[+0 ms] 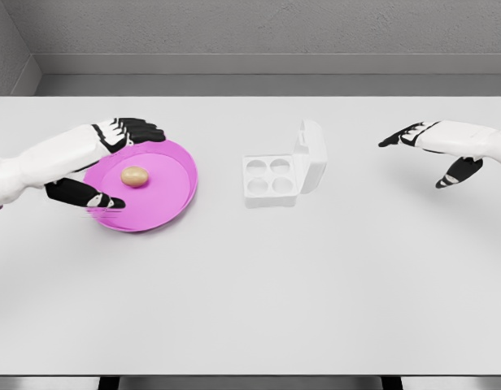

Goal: Pack egg into the box and close the box lid

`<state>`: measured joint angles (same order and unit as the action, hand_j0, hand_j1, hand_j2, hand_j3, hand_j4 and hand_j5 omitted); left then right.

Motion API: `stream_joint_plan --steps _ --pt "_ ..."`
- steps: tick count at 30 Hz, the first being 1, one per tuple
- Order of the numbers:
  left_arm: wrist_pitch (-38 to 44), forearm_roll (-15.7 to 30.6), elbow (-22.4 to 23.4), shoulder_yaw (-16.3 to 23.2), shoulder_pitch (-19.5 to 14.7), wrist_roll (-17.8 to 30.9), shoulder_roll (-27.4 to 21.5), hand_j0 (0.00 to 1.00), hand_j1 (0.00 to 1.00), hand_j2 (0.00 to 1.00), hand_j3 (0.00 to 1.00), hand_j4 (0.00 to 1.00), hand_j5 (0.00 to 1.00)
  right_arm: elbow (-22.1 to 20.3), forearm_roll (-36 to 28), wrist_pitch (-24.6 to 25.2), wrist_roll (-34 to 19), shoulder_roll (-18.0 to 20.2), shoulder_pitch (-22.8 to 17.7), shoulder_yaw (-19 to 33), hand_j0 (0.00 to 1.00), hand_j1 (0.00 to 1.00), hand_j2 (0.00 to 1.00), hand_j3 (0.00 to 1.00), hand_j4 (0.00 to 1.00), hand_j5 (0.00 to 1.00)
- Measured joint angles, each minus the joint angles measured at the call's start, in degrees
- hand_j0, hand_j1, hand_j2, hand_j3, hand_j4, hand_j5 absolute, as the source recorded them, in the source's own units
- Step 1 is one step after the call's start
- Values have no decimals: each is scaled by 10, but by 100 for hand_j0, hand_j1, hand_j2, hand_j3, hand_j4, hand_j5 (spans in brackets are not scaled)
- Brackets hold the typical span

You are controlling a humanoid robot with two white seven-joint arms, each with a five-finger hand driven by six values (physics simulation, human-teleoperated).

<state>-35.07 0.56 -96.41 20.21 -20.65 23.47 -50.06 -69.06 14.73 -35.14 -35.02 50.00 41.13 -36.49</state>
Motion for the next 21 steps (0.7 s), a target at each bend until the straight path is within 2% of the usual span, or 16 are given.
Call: stream_joint_plan --steps 3,6,12,17,21 --pt "0 -39 49 26 -10 5 27 100 100 100 100 100 100 1 0 0 0 0 0 -4 100 100 100 100 100 100" --pt "15 -66 81 36 -18 19 45 100 100 100 100 100 100 3 0 0 0 0 5 -6 100 100 100 100 100 100" --pt "86 -106 113 37 -34 33 78 100 100 100 100 100 100 5 0 0 0 0 29 -18 100 100 100 100 100 100" --pt "101 -141 132 36 -42 45 97 100 100 100 100 100 100 4 0 0 0 1 33 -23 100 100 100 100 100 100" --pt "106 -149 145 38 -52 47 104 100 100 100 100 100 100 8 0 0 0 1 35 -22 100 100 100 100 100 100"
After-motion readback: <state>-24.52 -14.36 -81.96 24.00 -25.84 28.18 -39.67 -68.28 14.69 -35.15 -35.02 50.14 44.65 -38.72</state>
